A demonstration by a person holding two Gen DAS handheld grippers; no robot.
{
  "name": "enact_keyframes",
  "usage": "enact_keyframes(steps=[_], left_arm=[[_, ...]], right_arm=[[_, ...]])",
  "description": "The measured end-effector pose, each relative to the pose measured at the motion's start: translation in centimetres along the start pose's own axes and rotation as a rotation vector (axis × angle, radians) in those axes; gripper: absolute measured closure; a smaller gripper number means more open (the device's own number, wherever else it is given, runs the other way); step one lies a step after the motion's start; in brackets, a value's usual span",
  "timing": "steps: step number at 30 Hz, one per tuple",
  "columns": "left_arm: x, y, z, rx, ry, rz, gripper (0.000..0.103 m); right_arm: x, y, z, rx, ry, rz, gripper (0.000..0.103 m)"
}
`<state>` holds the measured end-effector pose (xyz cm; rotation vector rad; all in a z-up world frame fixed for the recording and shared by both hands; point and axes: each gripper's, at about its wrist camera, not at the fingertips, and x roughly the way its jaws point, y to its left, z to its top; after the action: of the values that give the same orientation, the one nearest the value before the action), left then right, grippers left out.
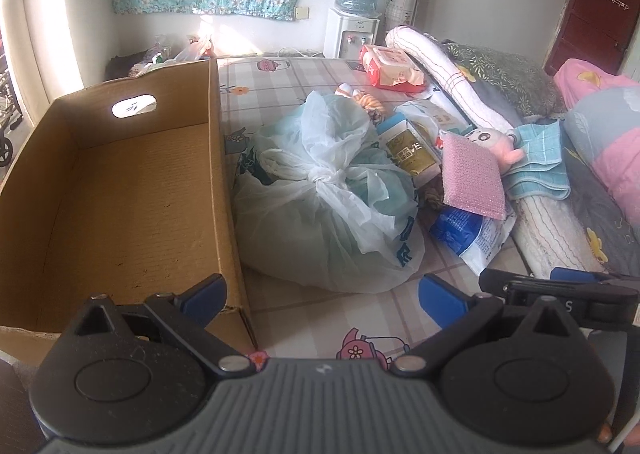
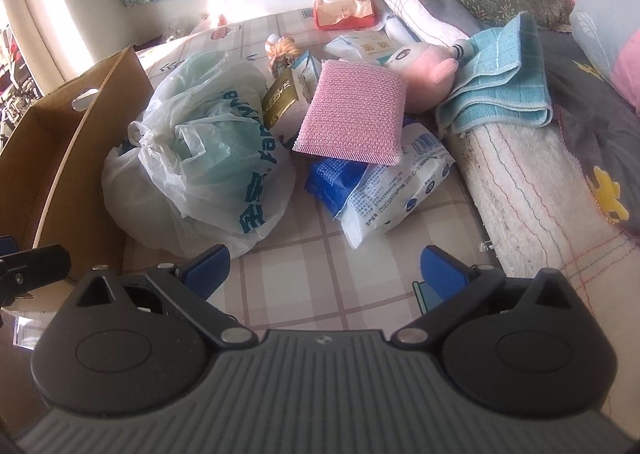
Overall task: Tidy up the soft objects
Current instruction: 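Move the right tool toward the pink knitted sponge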
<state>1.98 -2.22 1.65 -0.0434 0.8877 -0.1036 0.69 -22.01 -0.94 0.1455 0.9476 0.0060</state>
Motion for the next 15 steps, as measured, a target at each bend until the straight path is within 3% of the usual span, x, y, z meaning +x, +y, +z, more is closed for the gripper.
enact_keyframes(steps=[5, 7, 9, 12, 15], left_arm=[[1.2, -2.2, 2.9, 0.113, -0.099, -0.079, 0.000], [2.0, -3.0, 3.9, 0.141, -0.137, -0.112, 0.001], [3.2, -3.6, 4.8, 0.126, -0.167, -0.160, 0.001], [4.8, -4.5, 5.5, 0.096, -0.191, -0.248, 0.001], [6.1, -6.1, 6.2, 0.123, -0.190, -0.249, 0.001]], right_arm=[[-0.8, -3.1, 0.8, 0.068, -0.101, 0.054, 0.001], [-0.2, -4.8, 1.6, 0.113, -0.085, 0.082, 0.001], [0.6, -6.2, 2.2, 0.146, -0.065, 0.099, 0.001], [1.3, -7.6, 2.8, 0.147, -0.116, 0.068, 0.001], [1.7, -8.3, 3.9, 0.131, -0.167, 0.049, 0.001]])
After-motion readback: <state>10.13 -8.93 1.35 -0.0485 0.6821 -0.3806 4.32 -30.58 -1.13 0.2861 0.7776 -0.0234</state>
